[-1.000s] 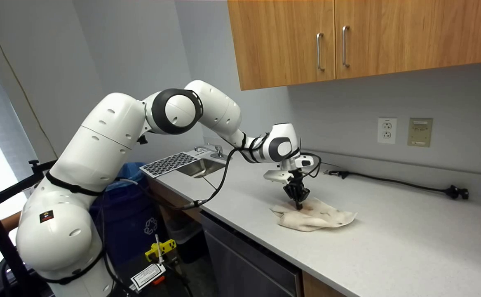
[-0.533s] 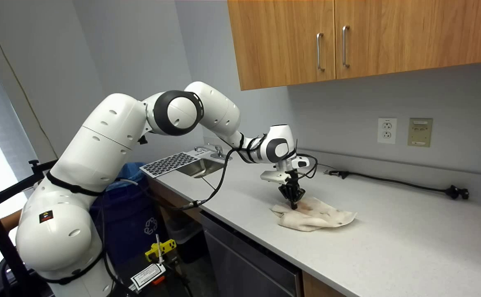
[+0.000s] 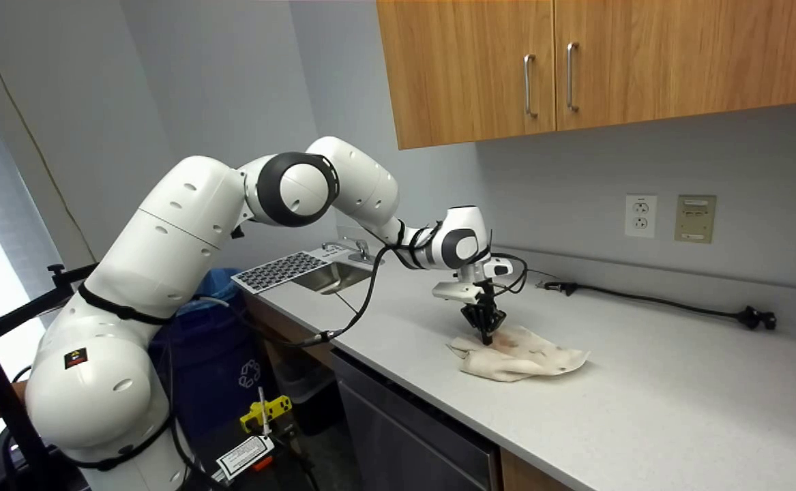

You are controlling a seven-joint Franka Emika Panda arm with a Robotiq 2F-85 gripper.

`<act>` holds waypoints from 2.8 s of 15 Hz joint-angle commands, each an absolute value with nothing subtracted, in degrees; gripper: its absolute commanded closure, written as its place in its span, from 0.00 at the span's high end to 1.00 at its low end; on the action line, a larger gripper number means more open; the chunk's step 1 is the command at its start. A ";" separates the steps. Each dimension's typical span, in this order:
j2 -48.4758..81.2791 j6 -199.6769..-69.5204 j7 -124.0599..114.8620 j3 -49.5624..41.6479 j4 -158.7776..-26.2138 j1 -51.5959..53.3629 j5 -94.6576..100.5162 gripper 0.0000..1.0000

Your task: Unfold the table cloth.

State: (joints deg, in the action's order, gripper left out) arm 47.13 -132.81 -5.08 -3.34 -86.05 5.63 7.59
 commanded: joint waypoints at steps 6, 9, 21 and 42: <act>58.74 -132.44 -3.88 -2.68 -70.04 1.71 5.22 0.00; 62.17 -132.78 -5.17 -3.66 -64.57 1.14 5.28 0.00; 69.07 -135.23 -13.81 -10.92 -53.11 2.40 8.09 0.00; 37.96 -149.12 -13.52 -11.63 -99.68 7.59 11.17 0.00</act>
